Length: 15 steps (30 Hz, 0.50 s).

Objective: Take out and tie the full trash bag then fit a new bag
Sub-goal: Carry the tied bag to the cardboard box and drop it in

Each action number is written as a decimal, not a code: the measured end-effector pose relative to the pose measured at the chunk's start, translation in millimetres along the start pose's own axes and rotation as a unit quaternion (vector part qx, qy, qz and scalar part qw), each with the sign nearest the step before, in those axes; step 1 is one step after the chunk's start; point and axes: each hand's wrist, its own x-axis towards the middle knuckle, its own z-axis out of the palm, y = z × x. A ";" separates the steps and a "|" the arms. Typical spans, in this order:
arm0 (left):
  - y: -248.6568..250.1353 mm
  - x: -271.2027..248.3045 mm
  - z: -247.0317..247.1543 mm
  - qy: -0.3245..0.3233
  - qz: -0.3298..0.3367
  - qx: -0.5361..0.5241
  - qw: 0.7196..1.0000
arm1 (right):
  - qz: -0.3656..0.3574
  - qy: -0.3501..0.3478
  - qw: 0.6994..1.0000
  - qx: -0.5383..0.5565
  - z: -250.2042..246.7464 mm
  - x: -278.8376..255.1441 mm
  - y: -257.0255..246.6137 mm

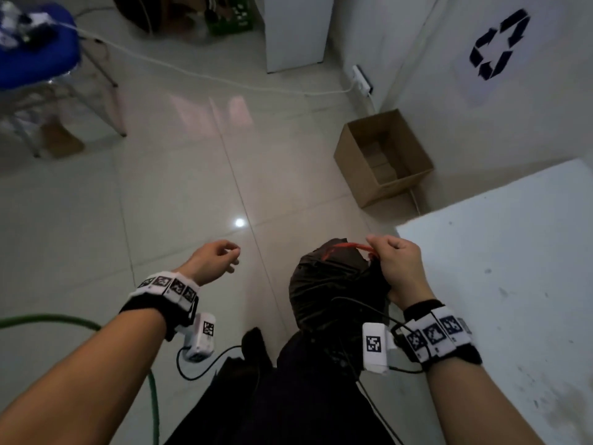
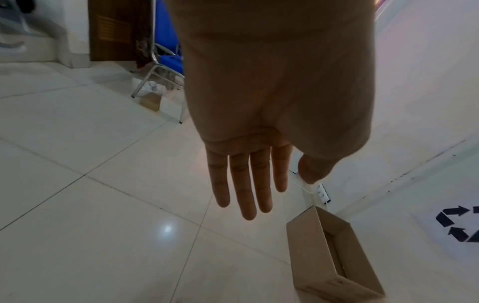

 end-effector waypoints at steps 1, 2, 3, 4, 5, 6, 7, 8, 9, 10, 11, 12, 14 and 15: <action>6.5 13.6 -8.7 -0.001 -0.007 -0.005 1.000 | -0.007 0.005 1.000 0.012 6.3 16.4 -12.0; 9.7 28.3 -17.0 -0.006 -0.023 -0.002 1.000 | -0.011 0.012 1.000 0.025 12.5 35.1 -24.2; 9.3 43.1 -24.2 -0.013 -0.046 0.014 0.999 | -0.016 0.017 0.999 0.036 17.9 54.6 -36.0; 4.8 57.1 -31.3 -0.026 -0.072 0.036 0.996 | -0.019 0.017 0.998 0.049 22.8 73.8 -47.1; -1.2 69.8 -39.6 -0.043 -0.104 0.061 0.992 | -0.023 0.017 0.998 0.058 27.4 92.2 -57.7; -7.1 83.5 -49.4 -0.059 -0.140 0.089 0.984 | -0.025 0.019 0.997 0.068 31.4 112.2 -68.1; -10.6 97.1 -61.3 -0.073 -0.175 0.117 0.975 | -0.027 0.017 0.996 0.078 35.8 133.3 -78.9; -12.5 108.6 -73.5 -0.081 -0.210 0.142 0.964 | -0.025 0.013 0.996 0.082 40.9 152.9 -89.1; -9.2 117.8 -85.4 -0.083 -0.237 0.158 0.955 | -0.023 0.012 0.996 0.082 45.6 172.7 -97.8; -1.8 128.6 -96.9 -0.088 -0.254 0.166 0.949 | -0.022 0.015 0.996 0.082 49.5 189.9 -105.5; 10.7 143.4 -106.1 -0.094 -0.261 0.170 0.945 | -0.020 0.020 0.996 0.081 52.9 207.2 -113.4; 24.5 161.2 -113.1 -0.095 -0.265 0.167 0.945 | -0.016 0.025 0.997 0.078 55.7 223.9 -121.6; 62.5 206.9 -123.0 -0.084 -0.254 0.157 0.951 | -0.007 0.041 0.997 0.071 59.2 258.6 -138.0; 86.0 231.7 -122.1 -0.084 -0.242 0.148 0.955 | -0.004 0.056 0.996 0.075 59.1 278.0 -146.3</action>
